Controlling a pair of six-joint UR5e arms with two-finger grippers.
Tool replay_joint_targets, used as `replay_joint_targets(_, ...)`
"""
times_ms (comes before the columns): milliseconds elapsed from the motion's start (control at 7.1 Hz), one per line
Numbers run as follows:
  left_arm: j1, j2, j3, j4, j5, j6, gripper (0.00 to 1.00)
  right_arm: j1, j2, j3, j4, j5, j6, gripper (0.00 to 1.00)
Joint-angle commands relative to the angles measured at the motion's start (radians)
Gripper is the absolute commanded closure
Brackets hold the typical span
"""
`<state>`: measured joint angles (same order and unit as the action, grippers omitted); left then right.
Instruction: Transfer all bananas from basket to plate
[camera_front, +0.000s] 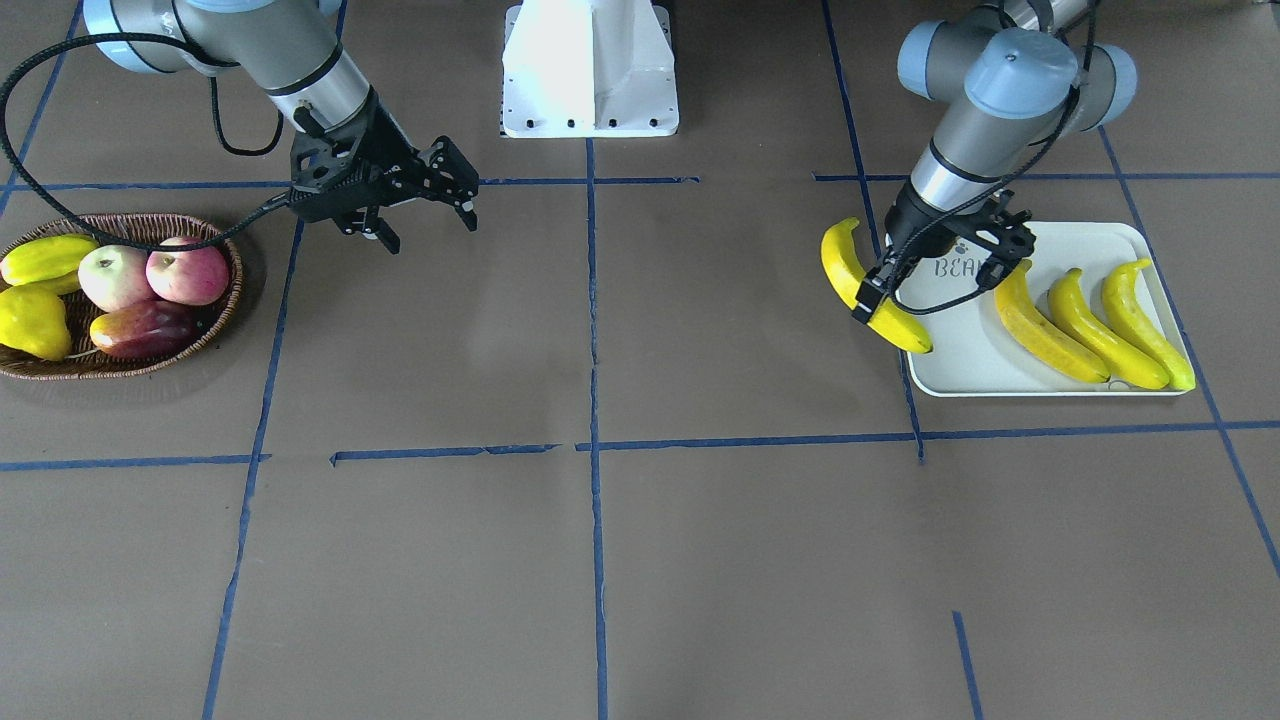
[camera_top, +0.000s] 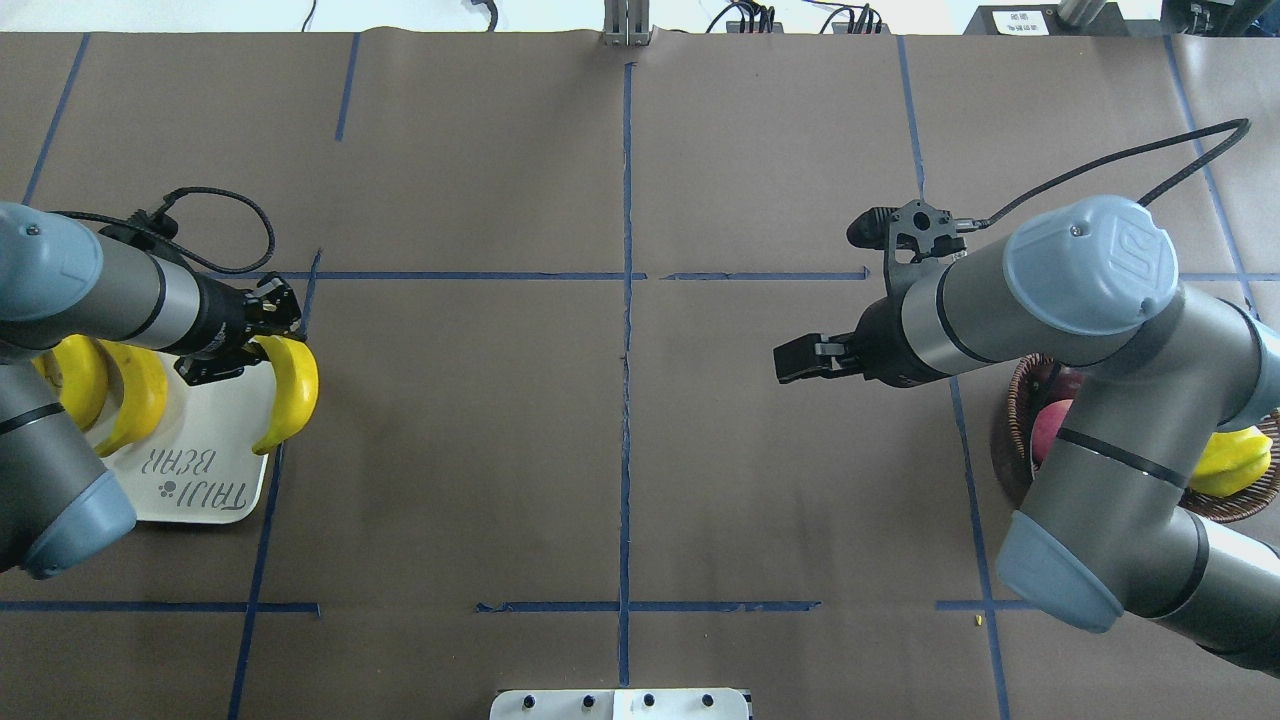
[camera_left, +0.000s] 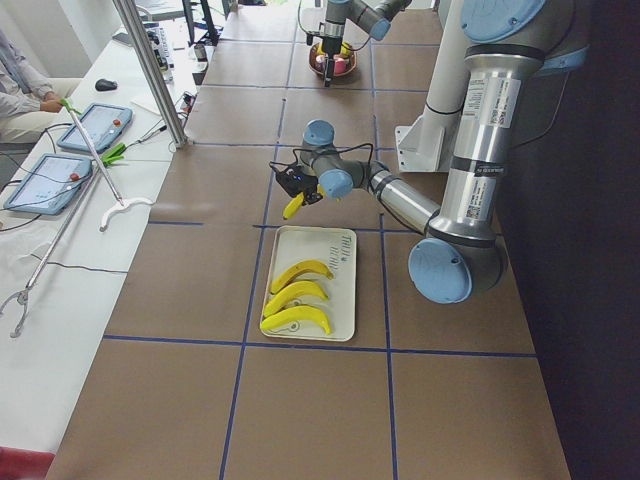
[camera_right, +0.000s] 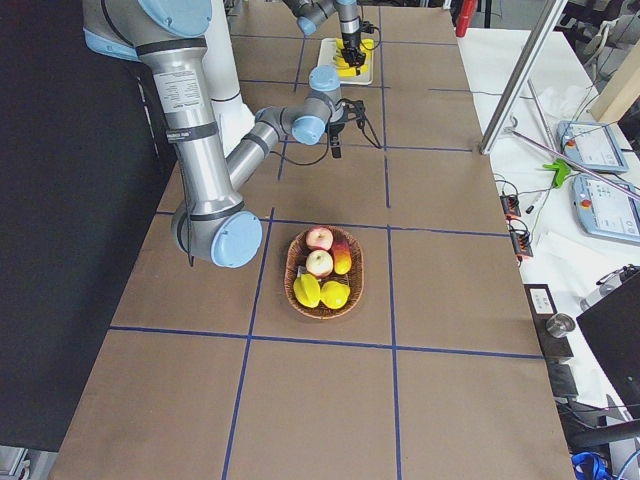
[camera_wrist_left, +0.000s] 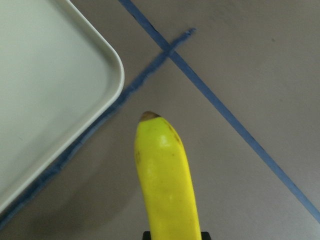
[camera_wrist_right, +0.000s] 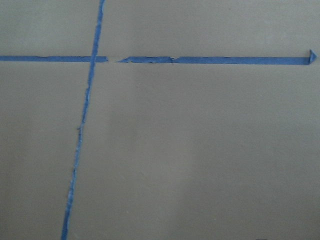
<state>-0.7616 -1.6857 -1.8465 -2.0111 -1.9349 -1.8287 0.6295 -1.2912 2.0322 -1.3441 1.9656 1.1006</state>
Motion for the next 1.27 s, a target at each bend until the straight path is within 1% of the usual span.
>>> replay_joint_targets(0,-0.037,0.086,0.015,-0.006,0.032,0.104,1.0,0.007,-0.033,0.026,-0.017,0.007,-0.039,0.0)
replay_joint_targets(141,-0.038,0.09,0.039,-0.008,0.084,0.106,1.0,0.007,-0.033,0.026,-0.015,0.007,-0.039,0.0)
replay_joint_targets(282,-0.038,0.102,0.047,-0.009,0.086,0.106,0.97,0.007,-0.033,0.026,-0.015,0.007,-0.039,0.0)
replay_joint_targets(422,-0.038,0.121,0.049,-0.012,0.086,0.106,0.8,0.007,-0.034,0.028,-0.015,0.007,-0.039,0.0)
replay_joint_targets(563,-0.038,0.124,0.05,-0.018,0.088,0.112,0.39,0.007,-0.034,0.028,-0.015,0.007,-0.039,0.0)
replay_joint_targets(704,-0.038,0.139,0.047,-0.018,0.115,0.158,0.01,0.007,-0.036,0.026,-0.015,0.007,-0.039,0.0)
replay_joint_targets(985,-0.039,0.185,-0.008,-0.02,0.106,0.282,0.0,0.012,-0.042,0.034,-0.02,0.013,-0.041,0.0)
replay_joint_targets(1126,-0.062,0.207,-0.048,-0.018,0.058,0.345,0.0,0.048,-0.054,0.037,-0.026,0.045,-0.045,0.0)
